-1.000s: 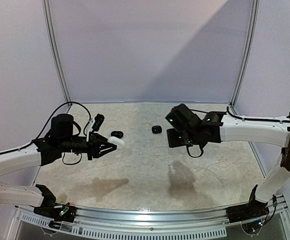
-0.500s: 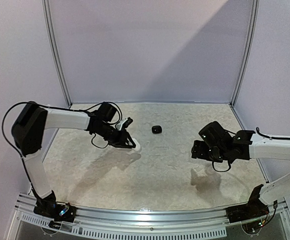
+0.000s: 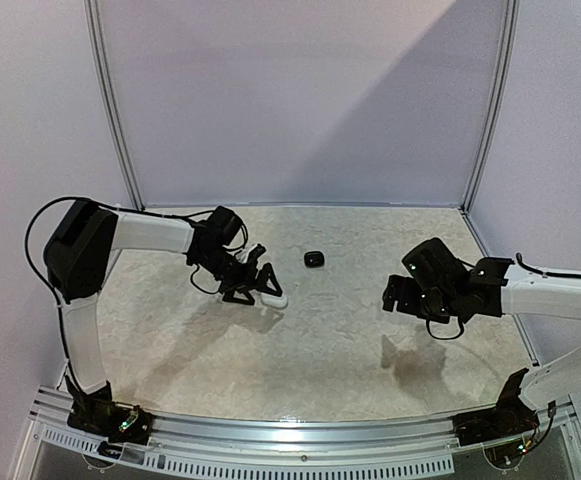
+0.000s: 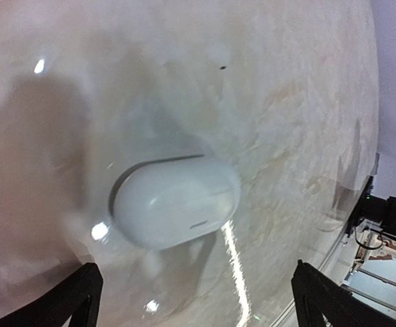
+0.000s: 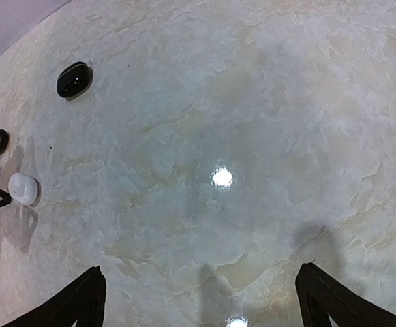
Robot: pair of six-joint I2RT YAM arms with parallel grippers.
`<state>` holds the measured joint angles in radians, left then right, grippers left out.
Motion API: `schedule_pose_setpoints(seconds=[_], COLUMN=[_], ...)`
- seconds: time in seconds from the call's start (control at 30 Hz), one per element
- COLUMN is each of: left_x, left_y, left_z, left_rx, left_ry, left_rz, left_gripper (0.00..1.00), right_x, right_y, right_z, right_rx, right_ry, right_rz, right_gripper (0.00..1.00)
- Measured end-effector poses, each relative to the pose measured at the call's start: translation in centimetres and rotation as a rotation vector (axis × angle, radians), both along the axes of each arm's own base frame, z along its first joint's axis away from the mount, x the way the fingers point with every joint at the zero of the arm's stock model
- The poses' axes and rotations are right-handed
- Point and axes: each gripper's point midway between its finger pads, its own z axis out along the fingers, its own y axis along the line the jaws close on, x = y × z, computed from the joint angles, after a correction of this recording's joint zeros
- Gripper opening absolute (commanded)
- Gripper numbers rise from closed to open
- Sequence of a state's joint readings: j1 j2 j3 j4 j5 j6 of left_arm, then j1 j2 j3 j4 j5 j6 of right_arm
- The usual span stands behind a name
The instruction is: Insert the wireless bluetooth earbuds into the charging case
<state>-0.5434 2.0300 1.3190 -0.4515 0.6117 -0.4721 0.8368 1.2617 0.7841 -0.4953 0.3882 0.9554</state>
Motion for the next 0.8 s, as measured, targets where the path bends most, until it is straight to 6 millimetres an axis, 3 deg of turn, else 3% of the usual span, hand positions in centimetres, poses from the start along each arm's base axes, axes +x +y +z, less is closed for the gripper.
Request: schedule_pose_setpoints(seconds=[0.1,0.17,0.33,0.4,0.47,0.6,0.8], left_x=[-0.3,-0.6,-0.4,0.1,1.0,1.5,-1.1], left_y=[1.9,3.2,6.6,9.7,13.6,21.1,26.5], left_z=[0.6,2.2,10.2,13.1,14.7,13.2,8.4], left_rx=[0.092,0.136,0.137,0.136,0.153,0.276,0.451], left_ry=[-0.020,-0.066,-0.333,-0.443,-0.512,-0.569,-0.576], left_rz=[0.012,0.000,0.016,0.106,0.240,0.458,0.546], left_gripper=[0.99,0.99,0.99,0.99,0.99,0.99,0.99], right_x=[1.0,2.0,5.2,5.9,6.0,5.5,4.4], right_y=[-0.3,-1.5,-6.7,-9.3,-11.7,-14.8,-17.3], right_z=[0.6,0.7,2.3,3.7,5.0,6.1,6.0], right_rx=[0.023,0.031,0.029,0.015,-0.008,-0.077,-0.165], right_ry=[-0.002,-0.001,-0.077,-0.159,-0.242,-0.378,-0.438], right_rz=[-0.011,-0.037,-0.129,-0.159,-0.187,-0.221,-0.303], right_gripper=[0.99,0.99,0.99,0.99,0.99,0.99,0.99])
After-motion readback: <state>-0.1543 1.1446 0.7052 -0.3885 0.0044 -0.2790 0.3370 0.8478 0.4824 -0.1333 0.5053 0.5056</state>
